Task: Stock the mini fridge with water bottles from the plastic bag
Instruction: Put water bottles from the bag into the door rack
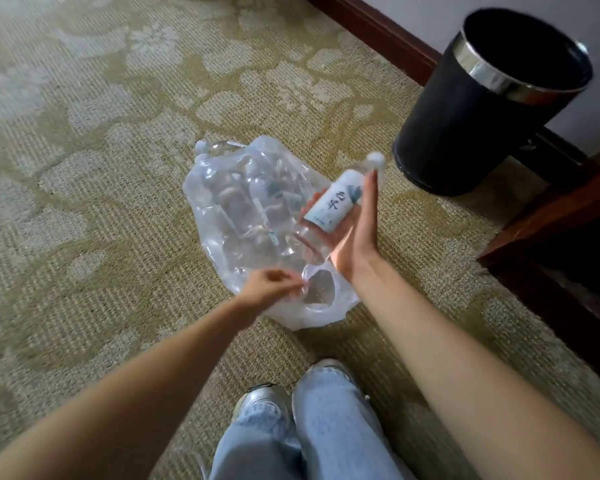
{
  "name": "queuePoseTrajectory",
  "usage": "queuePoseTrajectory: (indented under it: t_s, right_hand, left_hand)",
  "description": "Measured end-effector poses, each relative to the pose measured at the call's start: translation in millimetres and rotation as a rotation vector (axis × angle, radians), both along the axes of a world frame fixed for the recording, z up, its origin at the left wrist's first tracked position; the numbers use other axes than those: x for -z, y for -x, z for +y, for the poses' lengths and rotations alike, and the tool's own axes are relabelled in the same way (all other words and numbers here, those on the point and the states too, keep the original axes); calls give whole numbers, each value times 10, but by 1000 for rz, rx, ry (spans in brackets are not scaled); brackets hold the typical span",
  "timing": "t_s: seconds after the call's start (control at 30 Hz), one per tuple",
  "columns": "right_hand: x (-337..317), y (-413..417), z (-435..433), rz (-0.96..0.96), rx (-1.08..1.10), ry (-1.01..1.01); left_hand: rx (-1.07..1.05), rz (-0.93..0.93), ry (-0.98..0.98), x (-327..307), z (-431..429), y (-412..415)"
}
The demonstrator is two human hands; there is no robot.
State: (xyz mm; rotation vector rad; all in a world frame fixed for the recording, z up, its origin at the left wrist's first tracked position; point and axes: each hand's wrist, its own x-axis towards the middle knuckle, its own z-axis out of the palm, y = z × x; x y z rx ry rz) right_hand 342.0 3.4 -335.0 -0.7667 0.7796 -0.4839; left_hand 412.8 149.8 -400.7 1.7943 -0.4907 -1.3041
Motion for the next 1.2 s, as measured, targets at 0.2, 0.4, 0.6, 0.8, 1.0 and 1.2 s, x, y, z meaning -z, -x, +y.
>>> queuePoseTrajectory:
  t_s: [0.2, 0.4, 0.6, 0.8, 1.0, 1.2]
  right_hand:
    - [-603, 65, 125, 11, -215, -21]
    - [-1108, 193, 276, 4, -150, 58]
    - [-2021, 464, 456, 19, -81, 185]
    - [-2822, 879, 631, 106, 97, 327]
    - [-3510, 1397, 660, 201, 114, 450]
    - [-3728, 1520, 725, 261, 194, 559]
  left_hand:
    - [-218, 254, 157, -1075, -512, -77]
    - [-212, 299, 273, -1766, -436, 190]
    - [-207, 138, 353, -2734, -287, 513]
    - [-208, -108, 390, -3543, -95, 1054]
    - [-97, 45, 571, -3987, 6, 1573]
    - [-182, 186, 653, -4048, -12, 1720]
